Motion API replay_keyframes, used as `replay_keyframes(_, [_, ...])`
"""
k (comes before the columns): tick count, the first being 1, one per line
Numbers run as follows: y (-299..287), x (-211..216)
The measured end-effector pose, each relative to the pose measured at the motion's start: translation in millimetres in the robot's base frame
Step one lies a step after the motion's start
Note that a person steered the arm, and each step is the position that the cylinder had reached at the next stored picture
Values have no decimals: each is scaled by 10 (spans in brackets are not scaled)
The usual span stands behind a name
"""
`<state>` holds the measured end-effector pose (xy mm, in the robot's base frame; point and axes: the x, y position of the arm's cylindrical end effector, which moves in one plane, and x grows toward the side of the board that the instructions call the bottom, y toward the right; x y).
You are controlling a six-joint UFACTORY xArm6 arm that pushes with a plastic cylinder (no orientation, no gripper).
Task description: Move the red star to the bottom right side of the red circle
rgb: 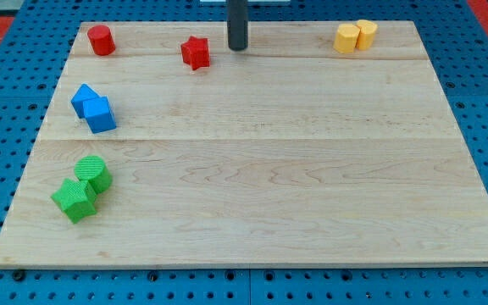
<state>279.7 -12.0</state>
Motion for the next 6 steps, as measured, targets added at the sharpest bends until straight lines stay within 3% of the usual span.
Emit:
replay_keyframes(1, [-620,32])
replay_keyframes(2, [-973,-198])
replay_keyframes(3, [-697,-406])
replay_keyframes(4, [-1333,-404])
replay_keyframes(5, [-1444,-377])
replay_keyframes(6, [-1071,-377])
